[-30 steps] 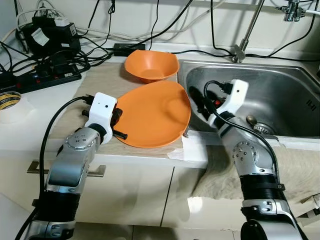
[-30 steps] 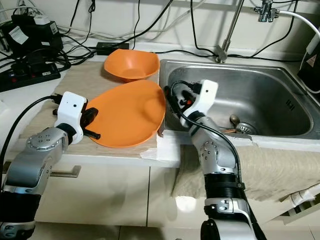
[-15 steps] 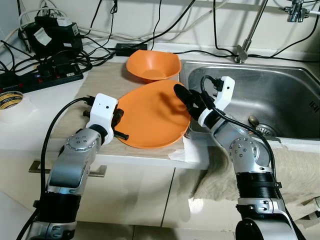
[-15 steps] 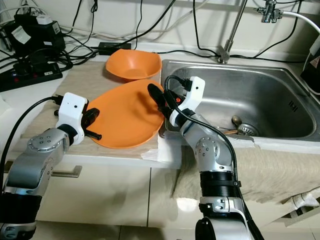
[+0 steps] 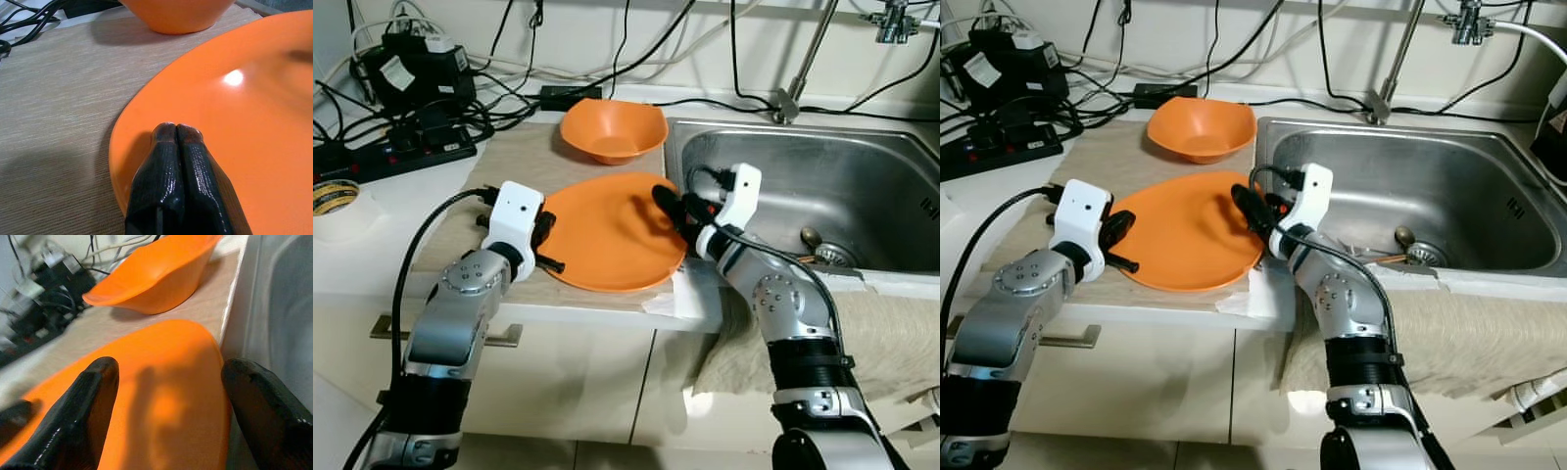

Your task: Kitchen organization

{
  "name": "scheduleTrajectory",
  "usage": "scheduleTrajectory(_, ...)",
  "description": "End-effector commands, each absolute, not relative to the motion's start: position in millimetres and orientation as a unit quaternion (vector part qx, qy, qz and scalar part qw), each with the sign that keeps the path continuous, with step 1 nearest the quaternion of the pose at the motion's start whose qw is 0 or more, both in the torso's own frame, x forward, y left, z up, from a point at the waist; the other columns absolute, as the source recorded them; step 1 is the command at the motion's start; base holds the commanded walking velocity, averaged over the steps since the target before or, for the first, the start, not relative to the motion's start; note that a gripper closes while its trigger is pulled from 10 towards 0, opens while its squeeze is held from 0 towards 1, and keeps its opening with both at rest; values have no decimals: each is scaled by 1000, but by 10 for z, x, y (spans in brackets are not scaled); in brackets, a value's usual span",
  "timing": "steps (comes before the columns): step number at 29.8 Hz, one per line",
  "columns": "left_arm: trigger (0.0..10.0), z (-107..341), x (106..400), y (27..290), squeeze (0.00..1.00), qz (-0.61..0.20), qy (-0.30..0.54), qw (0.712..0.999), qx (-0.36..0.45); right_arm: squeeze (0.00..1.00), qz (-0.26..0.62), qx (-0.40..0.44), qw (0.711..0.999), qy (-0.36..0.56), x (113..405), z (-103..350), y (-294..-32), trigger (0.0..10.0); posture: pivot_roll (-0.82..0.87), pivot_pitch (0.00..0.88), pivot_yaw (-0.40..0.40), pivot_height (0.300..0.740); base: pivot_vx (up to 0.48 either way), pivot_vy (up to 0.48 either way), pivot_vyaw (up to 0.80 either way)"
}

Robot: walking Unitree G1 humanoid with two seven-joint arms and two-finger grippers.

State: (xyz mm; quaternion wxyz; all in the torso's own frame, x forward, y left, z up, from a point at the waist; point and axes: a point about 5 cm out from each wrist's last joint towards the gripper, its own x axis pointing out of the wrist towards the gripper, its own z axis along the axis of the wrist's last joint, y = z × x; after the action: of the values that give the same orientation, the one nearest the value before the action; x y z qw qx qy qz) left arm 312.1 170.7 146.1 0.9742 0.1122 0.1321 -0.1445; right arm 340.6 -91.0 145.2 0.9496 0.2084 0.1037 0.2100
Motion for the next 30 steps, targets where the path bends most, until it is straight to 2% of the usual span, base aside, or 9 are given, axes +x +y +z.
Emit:
scheduleTrajectory(1,10000,1010,3000,1720,0,-148,240,954,104,0,209,161,963,63,3401,1543,-897,10000,72,0,-40,732,0,0,0)
scheduleTrajectory(5,10000,1001,2995,1721,0,-147,241,954,103,0,188,96,977,-32,3402,1803,-996,10000,72,0,-43,732,0,0,0)
scheduleTrajectory(6,10000,1001,2995,1721,0,-147,241,954,103,0,188,96,977,-32,3402,1803,-996,10000,72,0,-43,732,0,0,0)
scheduleTrajectory(8,10000,981,2992,1728,0,-145,243,954,101,0,138,54,986,-76,3432,1911,-1180,10000,71,0,-48,732,0,0,0)
scheduleTrajectory(16,10000,974,2990,1735,0,-141,243,955,98,0,80,14,996,-40,3443,1665,-1432,10000,72,0,-53,732,0,0,0)
scheduleTrajectory(22,10000,978,2991,1757,0,-137,243,955,97,0,98,67,993,10,3405,1457,-1362,10000,75,0,-52,732,0,0,0)
scheduleTrajectory(24,10000,978,2990,1759,0,-137,243,955,97,0,117,130,984,43,3386,1366,-1241,10000,75,0,-52,732,0,0,0)
scheduleTrajectory(30,10000,982,2993,1759,0,-137,243,955,99,0,159,141,977,15,3356,1453,-1042,10000,80,0,-49,732,0,0,0)
